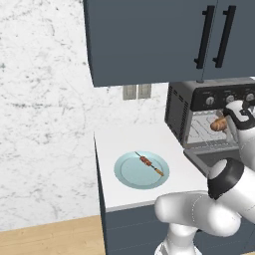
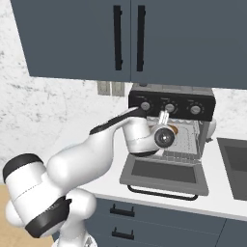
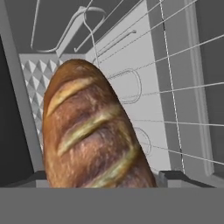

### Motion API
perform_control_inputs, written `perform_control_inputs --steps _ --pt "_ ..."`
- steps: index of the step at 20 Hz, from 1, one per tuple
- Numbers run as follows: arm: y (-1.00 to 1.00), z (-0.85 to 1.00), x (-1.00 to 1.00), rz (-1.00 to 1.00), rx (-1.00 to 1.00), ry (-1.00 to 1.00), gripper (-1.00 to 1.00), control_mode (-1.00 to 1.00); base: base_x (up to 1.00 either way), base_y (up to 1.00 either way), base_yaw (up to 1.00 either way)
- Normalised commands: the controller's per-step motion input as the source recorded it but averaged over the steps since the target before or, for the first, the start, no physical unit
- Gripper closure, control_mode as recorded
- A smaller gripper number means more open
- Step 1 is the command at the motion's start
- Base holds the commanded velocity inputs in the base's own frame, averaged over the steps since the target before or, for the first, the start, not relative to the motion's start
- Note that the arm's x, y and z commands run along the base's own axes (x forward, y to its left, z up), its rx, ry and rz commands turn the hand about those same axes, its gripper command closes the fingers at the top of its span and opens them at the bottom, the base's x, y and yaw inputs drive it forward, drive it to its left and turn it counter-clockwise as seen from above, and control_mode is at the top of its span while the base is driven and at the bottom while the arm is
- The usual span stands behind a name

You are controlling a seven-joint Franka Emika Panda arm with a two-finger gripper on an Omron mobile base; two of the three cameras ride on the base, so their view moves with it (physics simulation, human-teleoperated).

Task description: Pick up the kebab skewer and baguette bread, and place them inside the toaster oven. Close the toaster oven door and start by setting the timer.

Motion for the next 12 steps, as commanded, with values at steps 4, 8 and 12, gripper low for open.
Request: perform_control_inputs --steps 4,8,12 --pt "0.00 0.00 0.00 0.00 -0.01 0.02 1.00 -1.00 0.00 0.00 0.00" --pt "0.00 0.00 0.27 0.03 0.00 0.06 1.00 -1.00 0.00 0.00 0.00" --pt "0.00 0.00 0.26 0.01 0.00 0.06 1.00 -1.00 0.00 0.00 0.00"
